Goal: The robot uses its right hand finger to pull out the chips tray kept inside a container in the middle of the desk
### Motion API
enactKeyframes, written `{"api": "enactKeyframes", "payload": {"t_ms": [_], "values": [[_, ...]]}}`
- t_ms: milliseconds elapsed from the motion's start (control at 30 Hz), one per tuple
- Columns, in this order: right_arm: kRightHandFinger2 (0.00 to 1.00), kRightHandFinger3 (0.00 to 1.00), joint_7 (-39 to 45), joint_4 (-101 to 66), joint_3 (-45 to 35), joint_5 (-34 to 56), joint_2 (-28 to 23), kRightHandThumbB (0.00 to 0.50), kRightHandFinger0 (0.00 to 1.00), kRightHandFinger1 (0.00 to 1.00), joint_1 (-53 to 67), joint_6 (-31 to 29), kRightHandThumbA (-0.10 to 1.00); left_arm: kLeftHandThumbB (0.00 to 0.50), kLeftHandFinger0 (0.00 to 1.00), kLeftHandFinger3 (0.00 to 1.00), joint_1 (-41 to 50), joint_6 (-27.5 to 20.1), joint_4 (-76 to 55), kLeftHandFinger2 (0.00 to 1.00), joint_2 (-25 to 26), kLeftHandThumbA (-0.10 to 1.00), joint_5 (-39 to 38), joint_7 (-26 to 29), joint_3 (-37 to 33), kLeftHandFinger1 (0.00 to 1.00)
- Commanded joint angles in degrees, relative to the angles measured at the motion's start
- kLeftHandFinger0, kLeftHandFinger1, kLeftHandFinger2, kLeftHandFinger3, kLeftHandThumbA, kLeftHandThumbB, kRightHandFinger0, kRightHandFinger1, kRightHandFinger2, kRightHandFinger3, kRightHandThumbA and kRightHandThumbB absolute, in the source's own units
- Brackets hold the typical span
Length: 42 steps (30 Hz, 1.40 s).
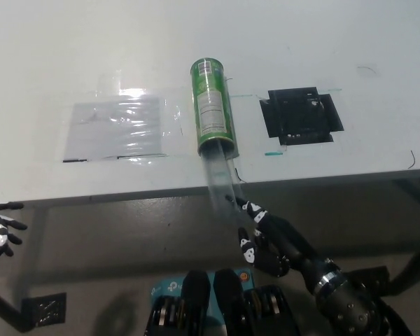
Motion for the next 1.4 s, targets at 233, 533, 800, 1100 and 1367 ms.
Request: {"api": "enactKeyframes", "payload": {"t_ms": [233,533,800,1100,1367], "values": [[1.0,1.0,4.42,-8.89,-4.64,4.3,-1.97,0.251,0.08,0.14,-3.79,1.92,-0.1,0.055,0.34,0.66,0.86,-1.82,-1.21,0.49,0.37,-0.1,-0.62,-0.47,0.56,0.41],[1.0,1.0,7.87,-19.03,-6.35,6.61,-4.2,0.288,0.07,0.1,0.01,7.4,-0.1,0.071,0.33,0.65,1.18,-1.62,-1.25,0.49,0.06,-0.1,-0.51,-0.1,0.67,0.4],[1.0,1.0,7.58,-24.8,-12.23,10.07,-7.58,0.284,0.0,0.04,4.59,8.03,-0.1,0.071,0.36,0.65,1.6,-2.08,-0.91,0.49,0.02,-0.1,-0.15,0.01,0.63,0.41],[1.0,1.0,3.18,-25.66,-25.25,16.51,-7.03,0.278,0.21,0.02,10.46,7.9,-0.1,0.064,0.36,0.67,2.3,-2.2,-0.72,0.5,-0.35,-0.1,0.23,0.2,0.49,0.41],[1.0,1.0,-2.51,-20.06,-32.5,16.69,-2.26,0.264,0.28,0.06,13.92,5.3,-0.1,0.066,0.32,0.66,2.25,-2.75,-0.19,0.48,-0.91,-0.1,0.15,0.32,0.58,0.38]]}}
